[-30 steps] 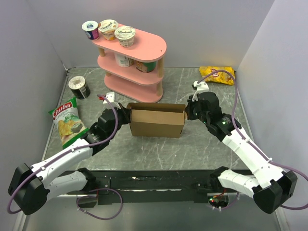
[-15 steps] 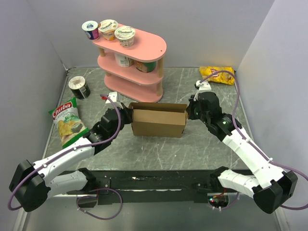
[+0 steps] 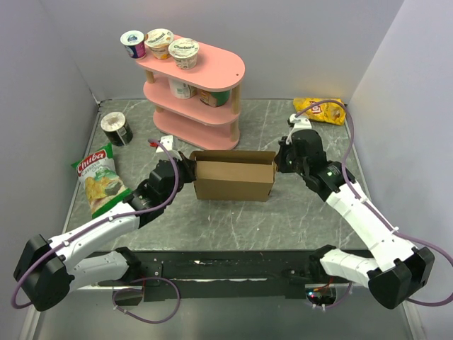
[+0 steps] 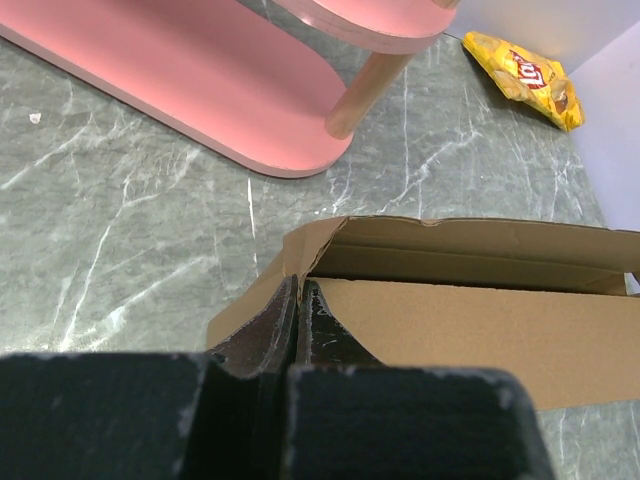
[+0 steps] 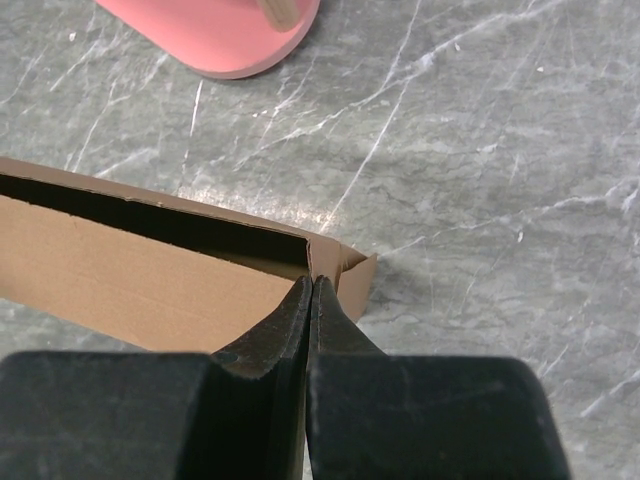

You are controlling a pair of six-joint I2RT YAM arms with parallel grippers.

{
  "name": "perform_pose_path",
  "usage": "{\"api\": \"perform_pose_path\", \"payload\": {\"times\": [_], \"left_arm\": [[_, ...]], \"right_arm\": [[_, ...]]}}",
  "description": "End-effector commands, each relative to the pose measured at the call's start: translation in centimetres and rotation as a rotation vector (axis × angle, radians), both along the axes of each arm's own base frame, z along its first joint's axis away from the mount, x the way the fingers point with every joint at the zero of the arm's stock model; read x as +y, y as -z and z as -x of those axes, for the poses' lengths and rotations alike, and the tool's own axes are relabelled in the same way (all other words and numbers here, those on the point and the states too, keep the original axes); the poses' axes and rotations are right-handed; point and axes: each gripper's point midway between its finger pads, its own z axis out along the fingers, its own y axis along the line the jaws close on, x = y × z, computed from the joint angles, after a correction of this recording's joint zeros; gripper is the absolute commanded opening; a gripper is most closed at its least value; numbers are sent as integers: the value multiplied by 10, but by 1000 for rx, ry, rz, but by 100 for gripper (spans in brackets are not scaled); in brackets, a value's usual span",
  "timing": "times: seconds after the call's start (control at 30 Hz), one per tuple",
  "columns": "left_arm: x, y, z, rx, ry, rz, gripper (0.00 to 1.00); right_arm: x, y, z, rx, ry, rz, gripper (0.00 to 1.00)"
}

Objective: Fold the paper box

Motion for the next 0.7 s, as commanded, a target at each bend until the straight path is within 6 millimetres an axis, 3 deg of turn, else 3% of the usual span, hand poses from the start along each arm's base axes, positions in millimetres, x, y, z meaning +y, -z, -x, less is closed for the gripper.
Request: {"api": "perform_pose_path", "payload": {"times": [0.0, 0.27, 0.57, 0.67], "left_arm": [[9, 95, 46, 290, 108, -225, 1], [4, 93, 45, 288, 113, -212, 1], [-2, 96, 45, 300, 117, -216, 1], [-3, 95, 43, 301, 117, -220, 1]], "right_arm": [[8, -16, -2, -14, -16, -85, 0], [9, 11, 15, 13, 1, -172, 0], [-8, 63, 41, 71, 71, -128, 0], [-14, 70, 44, 68, 81, -105, 0]]}}
